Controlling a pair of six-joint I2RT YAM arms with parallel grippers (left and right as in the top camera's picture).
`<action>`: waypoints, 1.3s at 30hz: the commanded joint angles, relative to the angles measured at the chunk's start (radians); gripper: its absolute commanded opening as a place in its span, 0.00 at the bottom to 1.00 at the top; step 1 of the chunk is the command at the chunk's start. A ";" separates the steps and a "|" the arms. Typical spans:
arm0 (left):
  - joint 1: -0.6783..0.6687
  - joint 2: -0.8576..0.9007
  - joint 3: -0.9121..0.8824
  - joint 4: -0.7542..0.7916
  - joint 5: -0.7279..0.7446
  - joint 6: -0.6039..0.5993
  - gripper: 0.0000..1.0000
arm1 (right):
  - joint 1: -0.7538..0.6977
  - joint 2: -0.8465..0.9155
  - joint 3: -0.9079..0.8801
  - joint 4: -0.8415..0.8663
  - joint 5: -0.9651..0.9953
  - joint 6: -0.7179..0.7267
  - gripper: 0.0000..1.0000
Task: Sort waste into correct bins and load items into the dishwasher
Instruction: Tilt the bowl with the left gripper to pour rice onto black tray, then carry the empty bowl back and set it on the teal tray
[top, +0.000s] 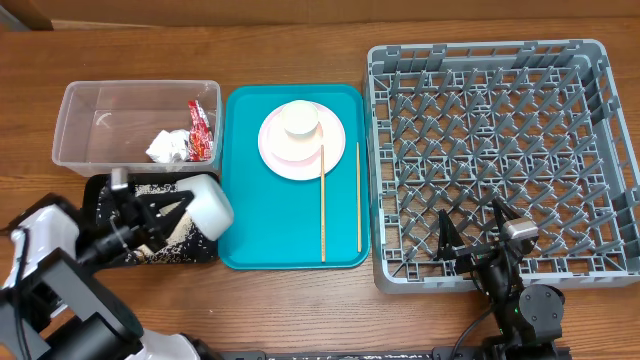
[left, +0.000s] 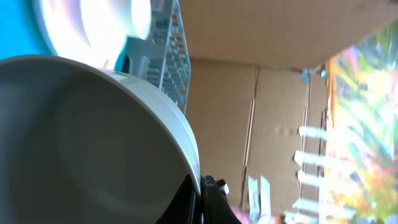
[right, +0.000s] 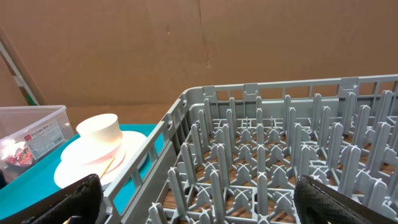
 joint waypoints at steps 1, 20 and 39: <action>-0.082 -0.029 0.016 -0.004 0.096 0.057 0.04 | -0.004 -0.008 -0.010 0.005 0.002 0.000 1.00; -0.467 -0.029 0.412 0.053 -0.060 -0.217 0.04 | -0.004 -0.008 -0.010 0.005 0.002 0.000 1.00; -1.118 -0.036 0.448 0.481 -1.531 -1.270 0.04 | -0.004 -0.008 -0.010 0.005 0.002 0.000 1.00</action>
